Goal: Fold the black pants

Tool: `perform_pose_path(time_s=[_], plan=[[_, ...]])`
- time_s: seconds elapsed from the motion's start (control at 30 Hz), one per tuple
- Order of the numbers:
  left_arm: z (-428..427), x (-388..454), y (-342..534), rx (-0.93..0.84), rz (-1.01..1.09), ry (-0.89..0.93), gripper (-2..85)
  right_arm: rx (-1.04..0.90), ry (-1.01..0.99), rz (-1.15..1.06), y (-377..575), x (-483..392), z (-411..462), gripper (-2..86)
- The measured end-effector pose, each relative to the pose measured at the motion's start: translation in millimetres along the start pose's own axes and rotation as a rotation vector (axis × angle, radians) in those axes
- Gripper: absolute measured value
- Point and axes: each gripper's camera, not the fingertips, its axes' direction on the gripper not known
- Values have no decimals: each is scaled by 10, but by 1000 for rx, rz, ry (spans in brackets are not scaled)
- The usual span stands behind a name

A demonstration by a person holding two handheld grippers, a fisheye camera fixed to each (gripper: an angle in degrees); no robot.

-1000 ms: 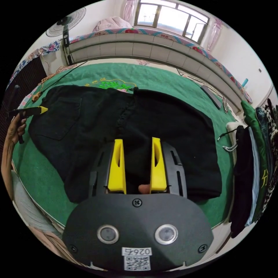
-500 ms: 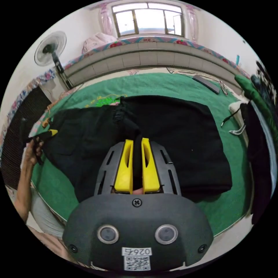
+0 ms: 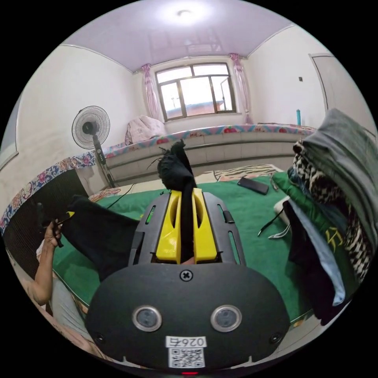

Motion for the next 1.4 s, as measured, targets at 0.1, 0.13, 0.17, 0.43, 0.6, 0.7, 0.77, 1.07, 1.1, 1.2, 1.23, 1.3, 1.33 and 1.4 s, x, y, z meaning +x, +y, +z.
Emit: perform_pose_path(time_s=[0.1, 0.13, 0.17, 0.43, 0.6, 0.7, 0.77, 1.07, 1.1, 1.2, 1.23, 1.3, 1.33, 1.4], plan=[[-100, -121, 12, 5, -5, -77, 69, -2, 49, 22, -190, 220, -93, 0], [-99, -144, 18, 3, -4, -89, 69, -16, 83, 43, -218, 347, -103, 0], [-73, -199, 31, -13, -9, -108, 70, -29, 98, 60, -223, 423, -101, 1], [-124, -927, 262, -137, -391, -125, 94, -473, 348, 270, 155, 1457, 232, 56], [-300, -651, 140, -36, -223, -154, 113, -179, 398, 241, 51, 1187, -208, 51], [228, -447, 95, -248, -109, -170, 146, -322, 312, 35, -141, 847, 129, 39], [571, -338, 162, -397, -62, -191, 123, -428, 331, -22, -175, 739, 430, 48], [250, -193, 221, -284, 36, -195, 3, -576, 285, 25, -123, 816, 674, -11], [57, -330, 212, -218, -29, -80, 1, -518, 256, 42, -178, 834, 490, -13], [-365, -505, 223, -104, -56, 141, -1, -358, 87, 112, -311, 922, -38, -14], [-436, -500, 224, -99, -38, 150, -2, -298, 7, 142, -350, 954, -271, -15], [-749, -425, 232, -106, 80, 155, -2, -211, -97, 158, -372, 973, -657, -15], [-842, -405, 245, -104, 112, 165, -2, -164, -157, 145, -353, 971, -928, -15], [-1251, -359, 383, -69, 215, 238, -2, -117, -215, 109, -264, 961, -1328, -15]])
